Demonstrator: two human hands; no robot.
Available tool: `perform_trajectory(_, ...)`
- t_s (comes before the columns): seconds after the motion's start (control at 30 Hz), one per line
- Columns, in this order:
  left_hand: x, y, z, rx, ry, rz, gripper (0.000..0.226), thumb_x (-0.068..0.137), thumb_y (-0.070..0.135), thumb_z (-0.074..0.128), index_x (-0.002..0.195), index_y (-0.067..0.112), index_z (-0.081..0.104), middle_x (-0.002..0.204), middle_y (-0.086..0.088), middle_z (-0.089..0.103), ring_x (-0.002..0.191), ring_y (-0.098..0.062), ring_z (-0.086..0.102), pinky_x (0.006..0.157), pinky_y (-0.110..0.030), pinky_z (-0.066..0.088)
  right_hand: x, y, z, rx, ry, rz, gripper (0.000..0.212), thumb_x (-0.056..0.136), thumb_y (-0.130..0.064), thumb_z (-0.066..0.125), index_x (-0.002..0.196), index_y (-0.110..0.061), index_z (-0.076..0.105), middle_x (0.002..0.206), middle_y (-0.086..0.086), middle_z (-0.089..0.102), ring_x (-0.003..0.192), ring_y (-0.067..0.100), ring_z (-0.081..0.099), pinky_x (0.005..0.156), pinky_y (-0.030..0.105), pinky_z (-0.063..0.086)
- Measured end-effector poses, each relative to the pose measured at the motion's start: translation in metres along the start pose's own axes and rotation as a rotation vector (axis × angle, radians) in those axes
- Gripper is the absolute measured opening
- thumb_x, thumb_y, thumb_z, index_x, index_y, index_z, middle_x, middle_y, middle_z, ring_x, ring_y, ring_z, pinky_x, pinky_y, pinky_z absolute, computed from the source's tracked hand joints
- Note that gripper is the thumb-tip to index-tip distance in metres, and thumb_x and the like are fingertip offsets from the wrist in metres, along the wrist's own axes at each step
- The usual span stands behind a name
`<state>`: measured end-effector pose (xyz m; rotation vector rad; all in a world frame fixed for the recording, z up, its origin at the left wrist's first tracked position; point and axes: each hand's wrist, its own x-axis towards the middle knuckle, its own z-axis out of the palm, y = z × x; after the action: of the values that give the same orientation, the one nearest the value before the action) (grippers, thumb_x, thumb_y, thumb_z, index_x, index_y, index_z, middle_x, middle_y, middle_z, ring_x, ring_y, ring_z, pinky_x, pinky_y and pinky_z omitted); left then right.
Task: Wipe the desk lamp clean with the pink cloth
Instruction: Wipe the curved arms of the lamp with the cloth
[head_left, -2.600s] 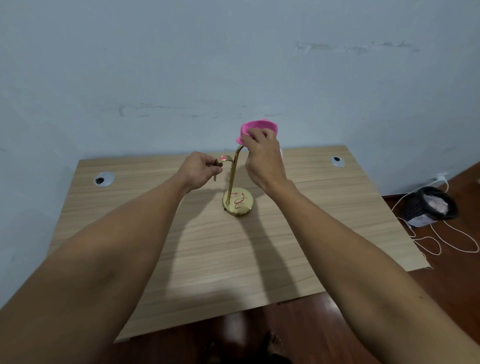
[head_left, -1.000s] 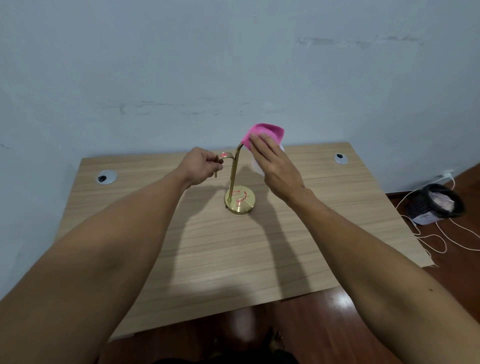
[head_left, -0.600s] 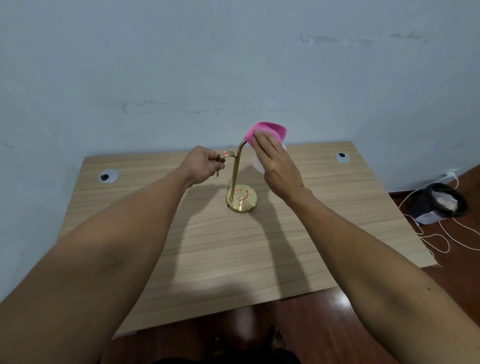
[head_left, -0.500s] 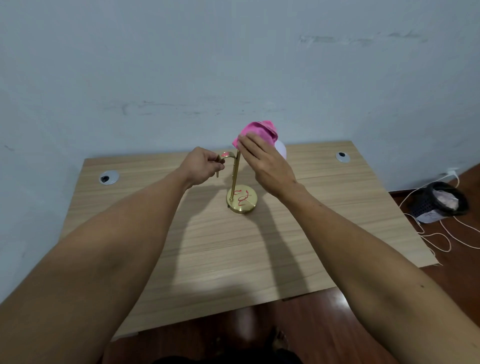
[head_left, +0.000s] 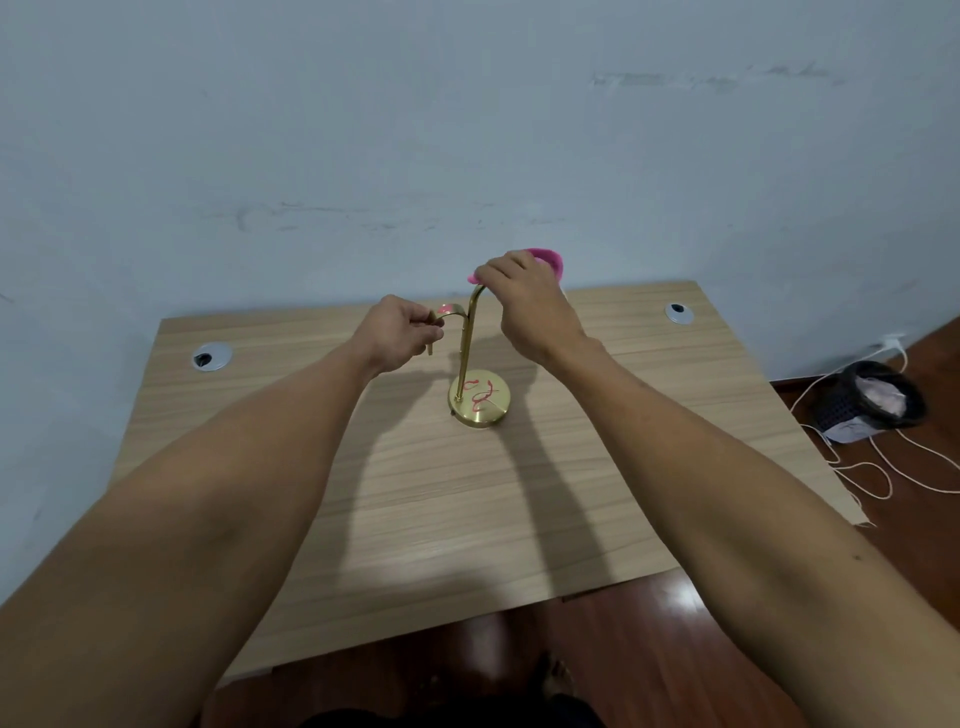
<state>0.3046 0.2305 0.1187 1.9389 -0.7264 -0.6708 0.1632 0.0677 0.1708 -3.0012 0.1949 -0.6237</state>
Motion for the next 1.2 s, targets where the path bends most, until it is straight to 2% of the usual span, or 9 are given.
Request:
perform_trajectory(0.2, 0.001, -0.001, 0.001, 0.028, 0.005, -0.007, 0.014, 0.094, 0.009, 0.072, 0.104, 0.001, 0.076, 0.088, -0.012, 0.066, 0.083, -0.022, 0.058, 0.094, -0.05, 0.058, -0.009, 0.017, 0.002, 0.299, 0.066, 0.258, 0.052, 0.085, 0.016, 0.041, 0.124, -0.007, 0.068, 0.122, 0.009, 0.069, 0.118, 0.031, 0.054, 0.101, 0.039, 0.043)
perform_trajectory(0.37, 0.0, 0.0, 0.002, 0.031, 0.018, -0.01, 0.012, 0.093, 0.009, 0.072, 0.102, 0.003, 0.077, 0.086, -0.012, 0.065, 0.08, -0.023, 0.057, 0.094, -0.053, 0.057, -0.002, 0.015, -0.015, 0.659, 0.335, 0.906, 0.045, 0.073, 0.013, 0.032, 0.077, -0.019, 0.062, 0.094, -0.007, 0.074, 0.061, -0.002, 0.056, 0.052, 0.018, 0.042)
perform_trajectory(0.47, 0.0, 0.0, 0.002, 0.016, 0.017, -0.018, 0.013, 0.093, 0.009, 0.072, 0.103, 0.002, 0.076, 0.087, -0.012, 0.065, 0.082, -0.023, 0.057, 0.095, -0.053, 0.057, -0.009, 0.005, -0.019, 0.659, 0.45, 1.067, 0.033, 0.073, 0.012, 0.033, 0.068, -0.014, 0.053, 0.075, -0.002, 0.054, 0.062, 0.014, 0.043, 0.058, 0.025, 0.039)
perform_trajectory(0.53, 0.0, 0.001, 0.001, 0.022, 0.01, -0.018, 0.015, 0.094, 0.009, 0.072, 0.105, 0.002, 0.076, 0.088, -0.012, 0.066, 0.083, -0.023, 0.057, 0.095, -0.051, 0.057, -0.014, -0.012, -0.01, 0.74, 0.457, 1.033, 0.036, 0.083, 0.009, 0.034, 0.091, -0.001, 0.068, 0.091, -0.004, 0.061, 0.073, 0.008, 0.051, 0.061, 0.017, 0.046)
perform_trajectory(0.6, -0.001, 0.002, 0.001, 0.031, 0.008, -0.016, 0.014, 0.093, 0.01, 0.072, 0.105, 0.003, 0.077, 0.086, -0.011, 0.066, 0.082, -0.023, 0.056, 0.086, -0.047, 0.057, -0.011, -0.028, 0.001, 0.827, 0.439, 0.968, 0.043, 0.092, 0.008, 0.037, 0.12, -0.002, 0.068, 0.119, -0.006, 0.066, 0.104, 0.015, 0.063, 0.09, 0.026, 0.056)
perform_trajectory(0.7, -0.001, 0.002, 0.002, 0.052, 0.019, 0.003, 0.014, 0.093, 0.01, 0.072, 0.105, 0.004, 0.077, 0.069, 0.0, 0.06, 0.066, -0.015, 0.05, 0.072, -0.029, 0.045, -0.001, -0.046, 0.013, 0.794, 0.383, 0.874, 0.068, 0.092, 0.017, 0.038, 0.15, -0.016, 0.048, 0.144, -0.001, 0.055, 0.133, 0.032, 0.052, 0.105, 0.051, 0.052)
perform_trajectory(0.8, -0.002, 0.002, 0.005, 0.073, 0.038, 0.018, 0.016, 0.093, 0.01, 0.071, 0.106, 0.002, 0.077, 0.063, 0.008, 0.056, 0.053, 0.001, 0.048, 0.061, -0.021, 0.04, -0.007, -0.061, 0.024, 0.61, 0.341, 0.745, 0.076, 0.085, 0.023, 0.037, 0.156, -0.005, 0.038, 0.163, 0.009, 0.038, 0.15, 0.032, 0.03, 0.125, 0.039, 0.029)
perform_trajectory(1.0, -0.005, 0.0, 0.006, -0.015, 0.005, 0.006, 0.018, 0.094, 0.004, 0.071, 0.108, -0.006, 0.073, 0.056, 0.013, 0.058, 0.056, 0.001, 0.051, 0.062, -0.017, 0.041, -0.035, -0.069, 0.033, 0.683, 0.345, 0.473, 0.064, 0.088, 0.014, 0.038, 0.149, -0.003, 0.05, 0.159, 0.012, 0.044, 0.148, 0.016, 0.036, 0.117, 0.005, 0.018)
perform_trajectory(1.2, -0.016, -0.007, 0.012, -0.281, -0.005, -0.064, 0.026, 0.093, -0.003, 0.069, 0.117, -0.013, 0.066, 0.094, -0.014, 0.064, 0.081, -0.019, 0.055, 0.075, -0.031, 0.045, -0.025, -0.083, 0.036, 0.687, 0.341, 0.413, 0.061, 0.091, 0.003, 0.04, 0.15, -0.011, 0.049, 0.151, 0.002, 0.053, 0.134, 0.006, 0.05, 0.116, 0.038, 0.04)
